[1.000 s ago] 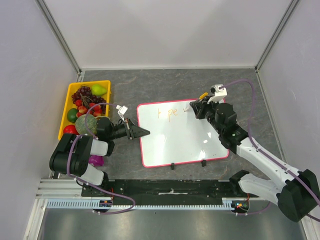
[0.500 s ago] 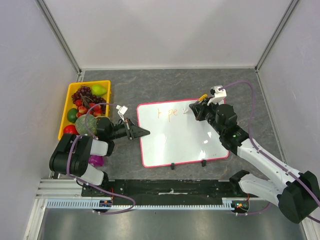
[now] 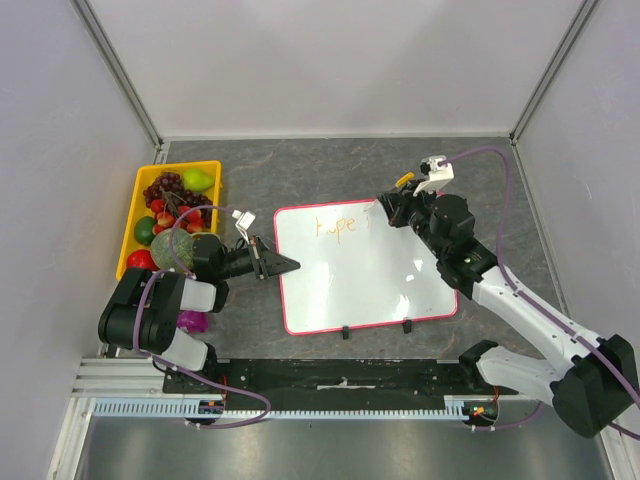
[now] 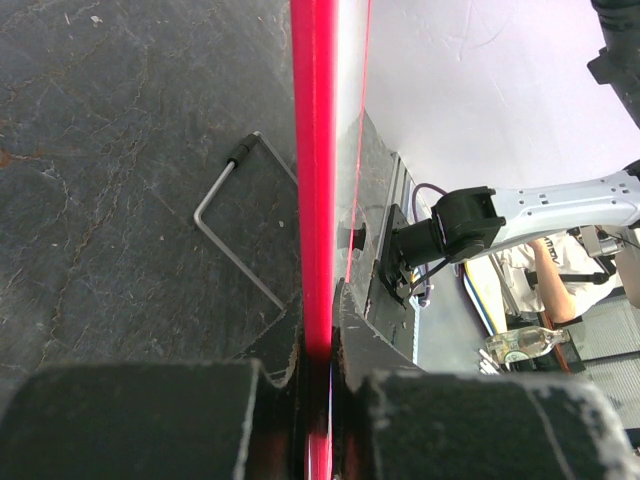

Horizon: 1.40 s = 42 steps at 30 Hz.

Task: Write a sentence on the whiteboard

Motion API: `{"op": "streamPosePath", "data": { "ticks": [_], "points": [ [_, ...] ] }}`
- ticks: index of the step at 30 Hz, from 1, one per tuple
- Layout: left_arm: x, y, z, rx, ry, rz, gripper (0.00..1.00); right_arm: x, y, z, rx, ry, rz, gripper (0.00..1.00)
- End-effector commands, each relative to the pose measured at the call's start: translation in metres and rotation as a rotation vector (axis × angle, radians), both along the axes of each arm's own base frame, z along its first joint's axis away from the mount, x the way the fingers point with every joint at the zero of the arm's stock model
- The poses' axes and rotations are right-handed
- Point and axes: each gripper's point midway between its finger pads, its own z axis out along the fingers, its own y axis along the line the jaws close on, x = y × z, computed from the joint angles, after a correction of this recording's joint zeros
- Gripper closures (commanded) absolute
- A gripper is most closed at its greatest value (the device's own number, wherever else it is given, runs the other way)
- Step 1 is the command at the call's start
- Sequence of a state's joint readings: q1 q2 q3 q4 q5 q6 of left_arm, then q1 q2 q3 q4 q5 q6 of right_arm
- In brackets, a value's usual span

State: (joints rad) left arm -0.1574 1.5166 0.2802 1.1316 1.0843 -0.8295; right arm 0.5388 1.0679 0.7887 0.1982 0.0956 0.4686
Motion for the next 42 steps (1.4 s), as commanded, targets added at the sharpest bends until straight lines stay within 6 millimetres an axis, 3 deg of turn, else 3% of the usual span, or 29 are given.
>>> {"op": "streamPosePath", "data": {
  "ticks": [1, 11, 19, 24, 34, 42],
  "points": [
    [0.014, 0.004, -0.015, 0.076, -0.094, 0.06, 0.98, 0.014, -0.003, 0.002, -0.028, -0.016, -0.04, 1.0],
    [0.014, 0.004, -0.015, 0.076, -0.099, 0.06, 0.98, 0.015, -0.011, -0.027, -0.08, 0.029, -0.073, 1.0],
    [0.014, 0.004, -0.014, 0.076, -0.099, 0.06, 0.98, 0.005, -0.015, -0.001, -0.02, -0.017, -0.075, 1.0],
    [0.013, 0.004, -0.015, 0.077, -0.099, 0.058, 0.98, 0.003, -0.017, -0.001, -0.025, -0.015, -0.078, 1.0],
    [0.013, 0.004, -0.016, 0.077, -0.093, 0.058, 0.98, 0.011, -0.018, -0.035, -0.075, 0.045, -0.095, 1.0],
    [0.014, 0.004, -0.015, 0.078, -0.099, 0.059, 0.98, 0.003, -0.02, -0.049, -0.094, 0.068, -0.085, 1.0]
  ]
}}
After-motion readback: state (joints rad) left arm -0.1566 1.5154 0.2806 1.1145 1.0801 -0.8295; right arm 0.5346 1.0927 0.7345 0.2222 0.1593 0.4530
